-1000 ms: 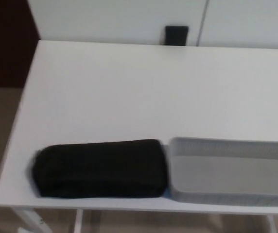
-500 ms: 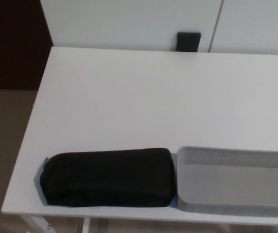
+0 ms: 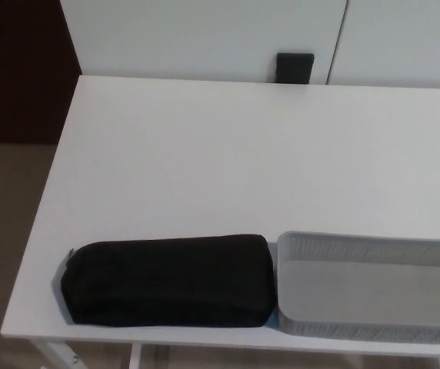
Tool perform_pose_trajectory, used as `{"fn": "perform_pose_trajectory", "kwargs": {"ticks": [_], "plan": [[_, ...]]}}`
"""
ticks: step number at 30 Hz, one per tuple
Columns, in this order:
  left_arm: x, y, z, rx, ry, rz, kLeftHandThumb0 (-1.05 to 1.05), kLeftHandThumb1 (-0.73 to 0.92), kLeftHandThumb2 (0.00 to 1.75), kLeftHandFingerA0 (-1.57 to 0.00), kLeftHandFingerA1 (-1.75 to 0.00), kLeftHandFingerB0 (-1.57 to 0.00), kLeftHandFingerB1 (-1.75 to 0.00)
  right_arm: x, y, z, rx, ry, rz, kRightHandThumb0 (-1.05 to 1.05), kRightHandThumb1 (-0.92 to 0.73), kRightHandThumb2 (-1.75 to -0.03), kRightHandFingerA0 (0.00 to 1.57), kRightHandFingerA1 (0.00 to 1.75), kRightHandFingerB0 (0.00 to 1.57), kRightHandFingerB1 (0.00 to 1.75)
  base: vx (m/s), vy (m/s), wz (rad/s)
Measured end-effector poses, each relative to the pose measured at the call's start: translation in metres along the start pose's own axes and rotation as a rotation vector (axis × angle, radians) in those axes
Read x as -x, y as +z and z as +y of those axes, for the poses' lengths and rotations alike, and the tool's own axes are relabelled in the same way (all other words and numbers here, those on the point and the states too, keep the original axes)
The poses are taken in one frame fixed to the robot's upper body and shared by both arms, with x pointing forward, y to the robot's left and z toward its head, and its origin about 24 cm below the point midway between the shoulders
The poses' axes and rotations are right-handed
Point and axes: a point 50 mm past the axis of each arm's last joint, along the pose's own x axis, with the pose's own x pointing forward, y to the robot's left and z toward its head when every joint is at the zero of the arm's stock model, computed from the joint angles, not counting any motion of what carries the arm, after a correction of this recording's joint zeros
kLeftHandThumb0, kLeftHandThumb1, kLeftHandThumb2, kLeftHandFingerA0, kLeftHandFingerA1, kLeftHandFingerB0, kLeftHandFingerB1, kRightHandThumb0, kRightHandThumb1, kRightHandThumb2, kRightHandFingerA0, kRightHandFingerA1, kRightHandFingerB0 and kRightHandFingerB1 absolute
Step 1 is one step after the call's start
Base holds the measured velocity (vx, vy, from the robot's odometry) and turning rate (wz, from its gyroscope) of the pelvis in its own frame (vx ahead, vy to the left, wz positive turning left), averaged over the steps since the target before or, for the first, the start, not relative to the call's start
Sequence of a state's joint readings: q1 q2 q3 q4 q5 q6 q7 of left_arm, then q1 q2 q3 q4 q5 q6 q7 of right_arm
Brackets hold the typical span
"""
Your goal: The robot walk towards a table in front and pick up a black pencil case on the left hand side and put the pencil case into a small container on the right hand side
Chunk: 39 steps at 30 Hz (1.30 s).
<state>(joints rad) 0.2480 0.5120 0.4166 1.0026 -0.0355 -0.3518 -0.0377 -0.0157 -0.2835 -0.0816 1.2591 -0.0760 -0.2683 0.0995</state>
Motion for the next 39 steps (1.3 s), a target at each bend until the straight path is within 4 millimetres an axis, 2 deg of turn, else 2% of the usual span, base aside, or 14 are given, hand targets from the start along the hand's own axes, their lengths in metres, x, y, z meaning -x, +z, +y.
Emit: {"fn": "perform_pose_trajectory", "kwargs": {"ticks": [2,3,7,9,10,11,12,16,21,23,29,35,36,39], "plan": [[-0.001,0.016,0.009,0.006,0.034,-0.083,-0.49,0.45,0.66,-0.07,-0.21,-0.10,-0.27,-0.001,0.002,0.001,-0.001,0.002,-0.006,-0.35,-0.65,-0.60,0.57,0.45,0.37,0.35,0.00,0.000,0.00],[-0.001,0.025,0.012,0.008,0.045,-0.124,-0.41,0.48,0.55,-0.03,-0.28,-0.10,-0.26,-0.001,0.003,0.001,-0.001,0.002,-0.008,-0.42,-0.53,-0.77,0.52,0.55,0.32,0.45,0.00,0.000,0.00],[-0.001,0.058,0.019,0.018,0.071,-0.273,-0.41,0.38,0.71,0.00,-0.15,0.00,-0.23,-0.002,0.006,0.001,-0.001,0.003,-0.015,-0.35,-0.65,-0.59,0.62,0.46,0.39,0.35,0.00,0.000,0.00],[0.000,0.077,0.020,0.023,0.073,-0.354,-0.51,0.31,0.66,0.00,-0.03,0.00,-0.07,-0.003,0.007,0.001,-0.001,0.003,-0.018,-0.36,-0.65,-0.59,0.61,0.46,0.39,0.36,0.00,0.000,0.00],[0.001,0.087,0.020,0.025,0.072,-0.397,-0.57,0.34,0.66,0.00,0.00,0.00,0.00,-0.003,0.008,0.001,-0.001,0.003,-0.020,-0.44,-0.52,-0.79,0.52,0.56,0.31,0.46,0.00,0.000,0.00],[0.003,0.099,0.020,0.028,0.069,-0.453,-0.54,0.33,0.65,0.00,0.00,0.00,0.00,-0.003,0.008,0.001,-0.001,0.003,-0.021,-0.37,-0.65,-0.60,0.57,0.45,0.37,0.35,0.00,0.000,0.00],[0.004,0.107,0.019,0.030,0.066,-0.486,-0.49,0.32,0.64,0.00,-0.01,0.00,-0.01,-0.003,0.008,0.001,-0.001,0.003,-0.022,-0.45,-0.52,-0.80,0.49,0.55,0.32,0.47,0.00,0.000,0.00],[0.011,0.148,0.010,0.028,0.028,-0.647,-0.45,0.31,0.66,0.00,-0.06,0.00,-0.07,-0.003,0.009,0.001,-0.001,0.003,-0.024,-0.44,-0.53,-0.79,0.46,0.53,0.33,0.46,0.00,0.000,0.00],[0.029,0.206,-0.018,0.015,-0.083,-0.878,-0.47,0.32,0.65,0.00,-0.07,0.00,-0.05,-0.004,0.010,0.002,-0.001,0.003,-0.027,-0.44,-0.53,-0.80,0.52,0.55,0.32,0.46,0.00,0.000,0.00],[0.041,0.230,-0.037,0.005,-0.160,-0.978,-0.45,0.33,0.66,0.00,-0.08,0.00,-0.06,-0.004,0.011,0.002,0.000,0.003,-0.029,-0.35,-0.65,-0.60,0.50,0.40,0.38,0.35,0.00,0.000,0.00],[0.097,0.285,-0.102,-0.079,-0.435,-1.260,-0.47,0.35,0.69,0.00,-0.07,0.00,-0.07,-0.005,0.014,0.002,0.004,0.003,-0.036,-0.37,-0.66,-0.59,0.51,0.41,0.39,0.35,0.00,0.000,0.00],[0.141,0.302,-0.149,-0.214,-0.634,-1.404,-0.41,0.34,0.68,0.00,-0.08,0.00,-0.10,-0.005,0.015,0.002,0.007,0.003,-0.037,-0.37,-0.65,-0.60,0.49,0.41,0.38,0.35,0.00,0.000,0.00],[0.145,0.302,-0.154,-0.237,-0.653,-1.410,-0.44,0.34,0.67,0.00,-0.04,0.00,-0.07,-0.005,0.015,0.002,0.008,0.003,-0.037,-0.44,-0.53,-0.78,0.48,0.52,0.32,0.45,0.00,0.000,0.00],[0.153,0.299,-0.170,-0.320,-0.707,-1.414,-0.48,0.36,0.66,0.00,0.00,0.00,0.00,-0.005,0.015,0.002,0.012,0.005,-0.038,-0.43,-0.53,-0.78,0.52,0.54,0.32,0.46,0.00,0.000,0.00]]}}
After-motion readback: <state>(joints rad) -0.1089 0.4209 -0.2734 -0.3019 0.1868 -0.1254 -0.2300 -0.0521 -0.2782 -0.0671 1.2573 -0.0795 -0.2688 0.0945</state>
